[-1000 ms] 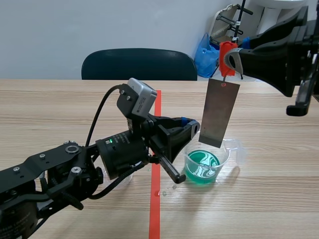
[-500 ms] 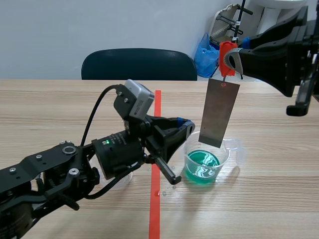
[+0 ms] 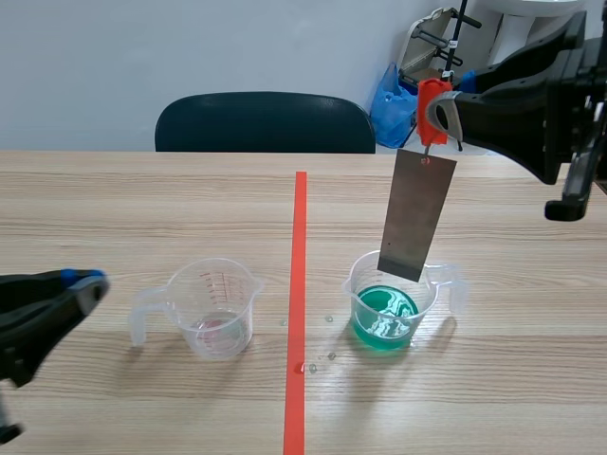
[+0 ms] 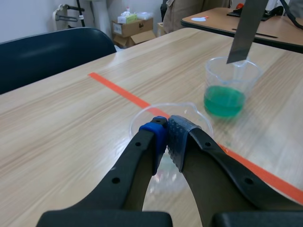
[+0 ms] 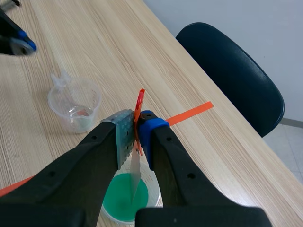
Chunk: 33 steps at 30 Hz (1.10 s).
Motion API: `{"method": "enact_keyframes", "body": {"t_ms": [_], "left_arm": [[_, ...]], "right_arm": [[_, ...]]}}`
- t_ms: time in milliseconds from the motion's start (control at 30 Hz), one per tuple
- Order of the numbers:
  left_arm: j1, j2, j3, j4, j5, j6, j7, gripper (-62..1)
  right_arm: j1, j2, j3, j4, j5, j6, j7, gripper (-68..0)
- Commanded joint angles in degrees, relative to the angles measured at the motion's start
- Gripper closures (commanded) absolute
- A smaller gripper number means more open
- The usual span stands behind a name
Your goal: Do the redox reaction experiment
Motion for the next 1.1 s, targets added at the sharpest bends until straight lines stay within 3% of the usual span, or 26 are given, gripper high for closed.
{"method": "enact_keyframes", "body": {"t_ms": [0, 133, 300, 433, 533, 667, 833, 967, 1067], "left_arm": [[5.5, -1.5, -3.5, 0.9, -0.3, -0.2, -2.7, -2.7], [20.4, -4.1, -16.2, 0.9, -0.8, -0.3, -7.4, -2.7], [38.4, -3.0, -31.8, 0.8, -0.4, -0.5, -14.8, -2.8], [48.6, 0.6, -41.7, 0.8, 3.7, -0.5, -20.1, -4.5], [53.7, 3.4, -46.5, 0.8, 8.7, -0.5, -24.4, -14.5], [57.9, 7.2, -50.2, 0.8, 13.0, 0.5, -26.9, -35.7], [58.0, 11.6, -52.1, 0.8, 13.1, 4.9, -27.6, -61.2], [58.0, 14.0, -52.1, 0.8, 13.1, 10.1, -27.6, -62.3], [58.0, 14.7, -52.1, 0.8, 12.9, 10.4, -27.0, -62.3]], "right_arm": [[0.7, 0.9, 1.0, 0.9, 0.6, -0.2, 0.9, -0.8], [0.7, 0.9, 1.0, 0.9, 0.6, -0.2, 0.8, -0.8], [0.7, 0.9, 1.0, 0.9, 0.6, -0.2, 0.8, -0.8], [0.7, 0.9, 1.0, 0.9, 0.6, -0.2, 0.8, -0.8], [0.7, 0.9, 1.0, 0.9, 0.6, -0.2, 0.7, -0.8], [0.7, 0.9, 1.0, 0.9, 0.6, -0.2, 0.6, -0.8], [0.7, 0.9, 1.0, 0.9, 0.6, -0.2, 0.6, -0.8], [0.7, 0.9, 1.0, 0.9, 0.6, -0.2, 0.6, -0.8], [0.7, 0.9, 1.0, 0.9, 0.6, -0.2, 0.6, -0.8]]}}
